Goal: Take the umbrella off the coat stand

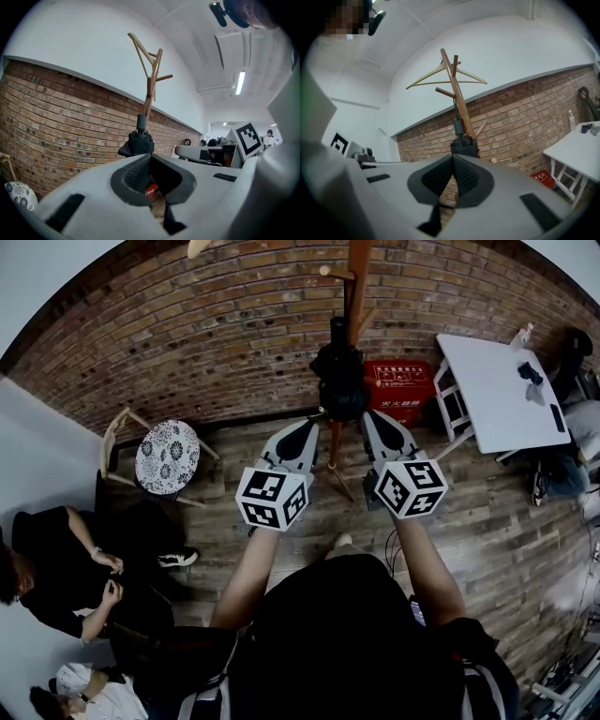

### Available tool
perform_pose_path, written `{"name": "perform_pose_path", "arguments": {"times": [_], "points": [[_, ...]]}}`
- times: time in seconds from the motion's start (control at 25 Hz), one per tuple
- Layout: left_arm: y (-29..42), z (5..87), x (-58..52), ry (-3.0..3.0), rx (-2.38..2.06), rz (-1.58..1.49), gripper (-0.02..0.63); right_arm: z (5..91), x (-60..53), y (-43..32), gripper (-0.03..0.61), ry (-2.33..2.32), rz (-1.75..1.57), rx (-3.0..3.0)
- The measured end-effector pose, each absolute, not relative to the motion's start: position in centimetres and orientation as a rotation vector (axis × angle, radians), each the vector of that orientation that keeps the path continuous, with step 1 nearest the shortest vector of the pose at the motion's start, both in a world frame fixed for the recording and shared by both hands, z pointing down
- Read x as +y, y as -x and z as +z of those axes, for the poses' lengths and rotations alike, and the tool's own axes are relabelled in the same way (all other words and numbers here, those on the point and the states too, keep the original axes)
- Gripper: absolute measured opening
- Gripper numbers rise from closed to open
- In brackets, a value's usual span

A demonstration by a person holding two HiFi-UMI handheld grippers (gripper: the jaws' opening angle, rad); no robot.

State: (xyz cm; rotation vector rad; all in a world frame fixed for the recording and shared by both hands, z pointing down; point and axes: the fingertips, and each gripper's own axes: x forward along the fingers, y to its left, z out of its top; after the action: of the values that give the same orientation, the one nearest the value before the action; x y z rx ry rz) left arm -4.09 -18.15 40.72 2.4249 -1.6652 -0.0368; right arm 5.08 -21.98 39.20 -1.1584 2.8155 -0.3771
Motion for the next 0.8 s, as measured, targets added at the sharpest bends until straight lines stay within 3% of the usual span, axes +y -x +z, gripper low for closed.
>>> {"name": "perform_pose_path", "arguments": {"times": [0.8], "points": [[3.2, 39.9, -24.4, -2.334, -1.765, -0.033, 0.017, 39.2, -28.3, -5.6, 0.028, 1.012, -0.425, 2.885]]}}
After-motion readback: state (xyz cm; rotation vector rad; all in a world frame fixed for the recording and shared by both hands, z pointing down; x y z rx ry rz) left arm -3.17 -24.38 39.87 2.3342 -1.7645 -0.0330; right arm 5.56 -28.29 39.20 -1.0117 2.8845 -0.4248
